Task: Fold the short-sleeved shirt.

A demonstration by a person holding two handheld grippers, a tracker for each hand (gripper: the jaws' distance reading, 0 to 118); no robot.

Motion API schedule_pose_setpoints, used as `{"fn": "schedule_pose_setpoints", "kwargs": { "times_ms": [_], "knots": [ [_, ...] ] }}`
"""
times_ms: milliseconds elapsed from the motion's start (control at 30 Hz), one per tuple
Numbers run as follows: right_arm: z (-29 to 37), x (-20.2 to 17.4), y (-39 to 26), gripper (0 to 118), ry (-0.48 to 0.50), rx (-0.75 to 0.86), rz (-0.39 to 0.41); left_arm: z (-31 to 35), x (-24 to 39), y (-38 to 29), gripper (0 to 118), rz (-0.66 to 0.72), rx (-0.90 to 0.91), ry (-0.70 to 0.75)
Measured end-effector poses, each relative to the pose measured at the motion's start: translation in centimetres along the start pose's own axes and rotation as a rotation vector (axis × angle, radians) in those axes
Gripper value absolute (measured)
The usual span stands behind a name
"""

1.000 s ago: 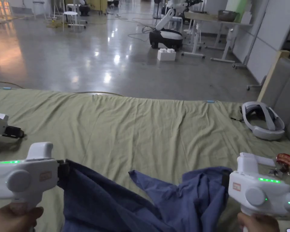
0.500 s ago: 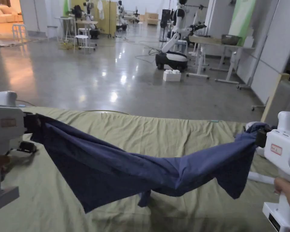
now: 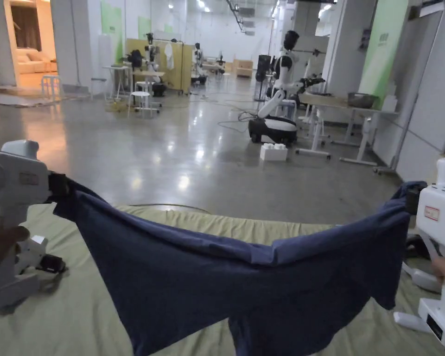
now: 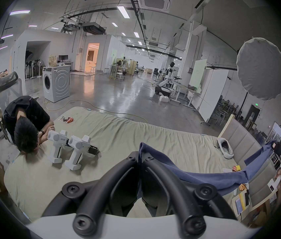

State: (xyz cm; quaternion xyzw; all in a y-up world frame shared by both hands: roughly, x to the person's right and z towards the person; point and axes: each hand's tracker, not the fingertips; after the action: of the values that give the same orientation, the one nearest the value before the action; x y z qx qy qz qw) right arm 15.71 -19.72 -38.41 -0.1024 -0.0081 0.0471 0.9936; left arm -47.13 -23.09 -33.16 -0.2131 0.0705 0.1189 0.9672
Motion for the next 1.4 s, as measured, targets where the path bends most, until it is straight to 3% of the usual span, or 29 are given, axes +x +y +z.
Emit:
{"fn": "schedule_pose_setpoints", "kwargs": {
  "times_ms": [300, 500, 867, 1033, 1400],
  "knots": [
    [-4.9, 0.0, 3.8, 6, -0.041, 0.008, -0.016, -3.0, 1.0, 4.2, 5, 0.001, 0.029, 0.029],
    [-5.3, 0.1, 2.3, 6, -0.049, -0.009, 0.001, -3.5, 1.1, 2.8, 5, 0.000, 0.023, 0.036],
    [-0.3, 0.4, -12.3, 6, -0.033, -0.176, 0.051, -2.9, -1.5, -14.3, 5, -0.030, -0.189, 0.028],
    [4.8, 0.6, -20.6, 6, -0.059, -0.280, 0.073, -0.2, -4.0, -23.3, 5, 0.051, -0.288, 0.035],
    [9.8, 0.2, -31.7, 6, -0.090, -0.455, 0.113, 4.0, -6.1, -34.3, 5, 0.085, -0.465, 0.101]
  ]
}}
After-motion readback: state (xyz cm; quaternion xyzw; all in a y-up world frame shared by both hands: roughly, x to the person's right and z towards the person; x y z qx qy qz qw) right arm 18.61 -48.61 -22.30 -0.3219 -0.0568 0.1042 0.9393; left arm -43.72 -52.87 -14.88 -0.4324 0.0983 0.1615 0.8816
